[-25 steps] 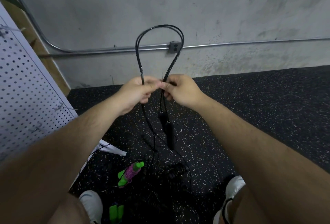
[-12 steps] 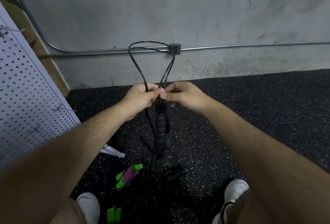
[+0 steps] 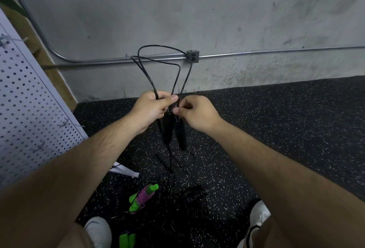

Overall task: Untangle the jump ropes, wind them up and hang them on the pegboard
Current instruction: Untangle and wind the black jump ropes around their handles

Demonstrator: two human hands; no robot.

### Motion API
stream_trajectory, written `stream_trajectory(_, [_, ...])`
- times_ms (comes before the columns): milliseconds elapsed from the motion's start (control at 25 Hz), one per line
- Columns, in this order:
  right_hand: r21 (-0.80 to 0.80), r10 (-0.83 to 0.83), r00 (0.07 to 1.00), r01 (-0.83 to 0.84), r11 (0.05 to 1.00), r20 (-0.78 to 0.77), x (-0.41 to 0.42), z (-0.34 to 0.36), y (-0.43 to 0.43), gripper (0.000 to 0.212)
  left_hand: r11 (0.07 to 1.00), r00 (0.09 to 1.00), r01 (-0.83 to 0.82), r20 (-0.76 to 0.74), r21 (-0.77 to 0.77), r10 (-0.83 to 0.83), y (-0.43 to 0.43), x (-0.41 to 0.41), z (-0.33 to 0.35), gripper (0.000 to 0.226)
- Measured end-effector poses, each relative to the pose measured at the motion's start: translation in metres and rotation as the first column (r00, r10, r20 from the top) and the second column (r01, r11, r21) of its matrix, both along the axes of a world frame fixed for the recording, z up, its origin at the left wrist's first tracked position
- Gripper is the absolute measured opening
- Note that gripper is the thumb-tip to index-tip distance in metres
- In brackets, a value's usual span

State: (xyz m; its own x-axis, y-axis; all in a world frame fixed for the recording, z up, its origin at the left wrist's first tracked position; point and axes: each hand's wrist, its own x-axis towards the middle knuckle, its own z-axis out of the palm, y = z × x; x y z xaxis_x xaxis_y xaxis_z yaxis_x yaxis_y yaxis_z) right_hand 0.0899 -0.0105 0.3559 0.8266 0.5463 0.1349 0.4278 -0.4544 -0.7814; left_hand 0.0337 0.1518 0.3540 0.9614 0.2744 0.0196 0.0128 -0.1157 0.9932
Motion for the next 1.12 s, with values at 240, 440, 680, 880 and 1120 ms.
stream_trajectory(240, [0.285,-0.030,0.981,0.084,0.955,-0.190,0.006,0.019,-0.004,0.010,1.000,0.999,-0.003,-0.040,0.017,0.004,0.000,-0.002,-0.007,0.009])
stream_trajectory(440, [0.372,0.010,0.962,0.096,0.923,-0.274,0.005,0.018,0.001,0.008,1.000,0.999,0.024,-0.033,0.010,-0.023,-0.008,-0.004,-0.005,0.008])
stream_trajectory(680, [0.122,0.161,0.960,-0.136,0.983,-0.229,-0.002,0.006,-0.010,0.060,0.990,0.997,-0.005,0.080,-0.140,0.016,-0.007,-0.001,0.017,0.013])
stream_trajectory(880, [0.108,0.159,0.930,-0.130,0.986,-0.332,-0.004,-0.006,-0.008,0.033,0.964,0.995,0.048,0.093,-0.263,-0.025,-0.005,0.002,0.022,0.017])
stream_trajectory(1120, [0.187,0.219,0.854,-0.146,0.971,-0.471,0.000,-0.001,-0.010,0.017,0.994,0.950,-0.082,-0.307,-0.077,0.055,0.023,0.006,0.011,0.038])
